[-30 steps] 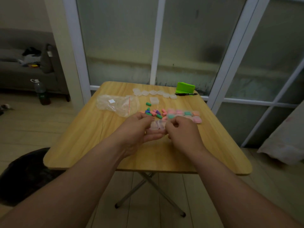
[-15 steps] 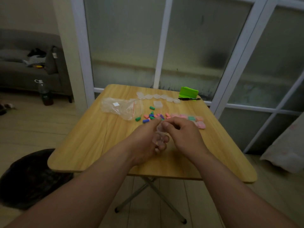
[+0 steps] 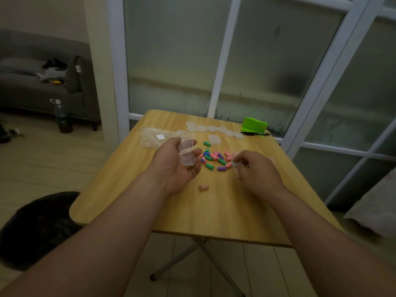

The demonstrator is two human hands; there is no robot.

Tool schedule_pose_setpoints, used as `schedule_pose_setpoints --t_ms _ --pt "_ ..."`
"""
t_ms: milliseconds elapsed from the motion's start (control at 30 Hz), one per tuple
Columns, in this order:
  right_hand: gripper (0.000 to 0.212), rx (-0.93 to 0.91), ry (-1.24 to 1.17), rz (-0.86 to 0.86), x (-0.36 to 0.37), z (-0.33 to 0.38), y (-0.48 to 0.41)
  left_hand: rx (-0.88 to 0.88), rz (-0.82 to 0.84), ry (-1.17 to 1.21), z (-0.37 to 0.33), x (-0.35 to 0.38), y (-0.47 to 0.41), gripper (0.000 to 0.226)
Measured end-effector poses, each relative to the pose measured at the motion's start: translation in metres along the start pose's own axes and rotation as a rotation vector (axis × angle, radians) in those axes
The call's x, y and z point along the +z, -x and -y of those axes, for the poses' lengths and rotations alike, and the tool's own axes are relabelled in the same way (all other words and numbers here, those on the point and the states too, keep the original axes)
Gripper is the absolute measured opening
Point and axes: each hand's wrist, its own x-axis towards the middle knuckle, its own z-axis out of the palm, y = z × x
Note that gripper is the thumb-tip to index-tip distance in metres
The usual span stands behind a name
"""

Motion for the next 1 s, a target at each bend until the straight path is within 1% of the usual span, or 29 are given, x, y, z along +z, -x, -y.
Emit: schedule_pose_setpoints --t_ms 233,367,567,767,1000 --pt "0.014 -0.082 0.344 0.139 0.006 0.022 -0.029 0.0 0.037 -0.025 0.0 0.001 -0.001 0.047" --pt "0.01 -0.114 0.456 0.186 0.01 0.028 -0.039 -0.008 0.046 -0.021 -0.001 0.0 -0.005 0.047" --pt "0.012 -0.146 0.491 0.17 0.013 0.021 -0.044 -0.018 0.056 -0.02 -0.002 -0.001 -0.006 0.046" --pt "0.01 -0.202 0.442 0.197 0.01 0.018 -0.045 -0.031 0.061 -0.032 -0.002 -0.001 -0.004 0.049" --pt "0.011 -0.208 0.44 0.203 0.012 0.021 -0.043 -0.03 0.046 -0.047 0.001 -0.001 -0.006 0.049"
